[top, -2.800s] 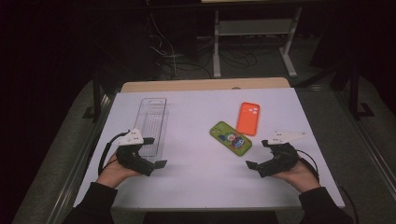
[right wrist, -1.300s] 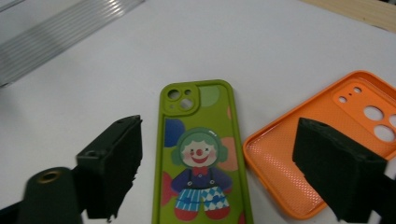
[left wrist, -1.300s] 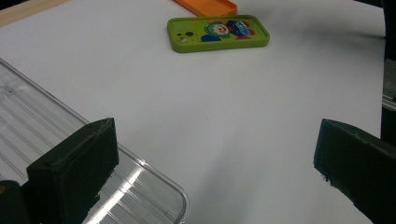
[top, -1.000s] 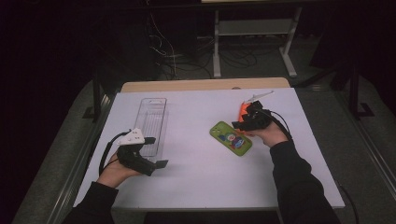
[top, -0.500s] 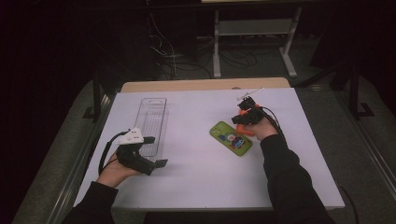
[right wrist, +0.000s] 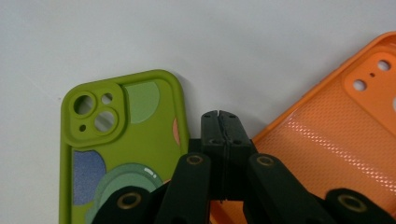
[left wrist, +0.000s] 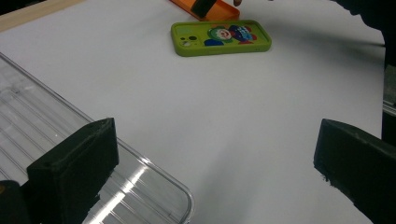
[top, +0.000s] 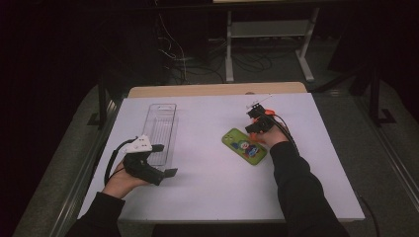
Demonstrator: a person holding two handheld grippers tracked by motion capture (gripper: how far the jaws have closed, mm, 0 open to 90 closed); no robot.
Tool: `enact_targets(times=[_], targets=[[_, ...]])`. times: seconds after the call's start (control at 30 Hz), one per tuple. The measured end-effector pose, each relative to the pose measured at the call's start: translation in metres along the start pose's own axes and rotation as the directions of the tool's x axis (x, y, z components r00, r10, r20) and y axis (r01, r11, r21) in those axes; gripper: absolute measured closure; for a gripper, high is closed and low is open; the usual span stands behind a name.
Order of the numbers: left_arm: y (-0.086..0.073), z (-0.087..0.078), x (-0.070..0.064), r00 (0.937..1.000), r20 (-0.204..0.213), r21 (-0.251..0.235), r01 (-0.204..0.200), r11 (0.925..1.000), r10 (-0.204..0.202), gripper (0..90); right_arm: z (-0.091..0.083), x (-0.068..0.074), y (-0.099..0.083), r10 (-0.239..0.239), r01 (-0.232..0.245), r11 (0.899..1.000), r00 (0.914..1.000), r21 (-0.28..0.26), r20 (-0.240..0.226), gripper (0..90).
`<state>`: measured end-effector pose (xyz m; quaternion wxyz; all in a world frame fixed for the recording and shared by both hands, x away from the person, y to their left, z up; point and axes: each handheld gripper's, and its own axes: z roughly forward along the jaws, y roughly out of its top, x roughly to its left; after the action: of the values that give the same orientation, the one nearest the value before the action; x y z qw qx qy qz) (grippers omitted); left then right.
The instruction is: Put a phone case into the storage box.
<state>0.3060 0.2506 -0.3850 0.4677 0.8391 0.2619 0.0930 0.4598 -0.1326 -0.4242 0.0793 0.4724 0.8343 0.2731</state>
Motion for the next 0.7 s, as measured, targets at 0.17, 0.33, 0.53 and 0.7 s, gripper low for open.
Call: enact_targets(times=[0.17, 0.33, 0.53, 0.7], targets=[[0.0, 0.0001, 0.0001, 1.0, -0.001, 0.004, -0.004, 1.0, 0.004, 0.0, 0.005, 0.0013, 0.0006, -0.011, 0.011, 1.0, 0.9998, 0.022, 0.013, 88.4], [-0.0001, 0.0002, -0.0007, 1.0, -0.001, 0.002, -0.001, 1.0, 0.001, 0.0, 0.005, 0.0015, 0.0002, -0.023, 0.022, 0.999, 0.9996, 0.032, 0.017, 88.5], [0.0, -0.0004, -0.0008, 1.0, -0.004, 0.0, 0.0, 1.0, 0.0, 0.0, 0.0015, -0.0001, -0.0028, -0.039, 0.037, 0.998, 0.9985, 0.054, 0.039, 88.5], [-0.0001, -0.0006, -0.0009, 1.0, -0.005, 0.0, 0.0, 1.0, 0.0, 0.0, -0.0031, -0.0012, -0.0075, -0.049, 0.044, 0.996, 0.9967, 0.075, 0.065, 88.5]])
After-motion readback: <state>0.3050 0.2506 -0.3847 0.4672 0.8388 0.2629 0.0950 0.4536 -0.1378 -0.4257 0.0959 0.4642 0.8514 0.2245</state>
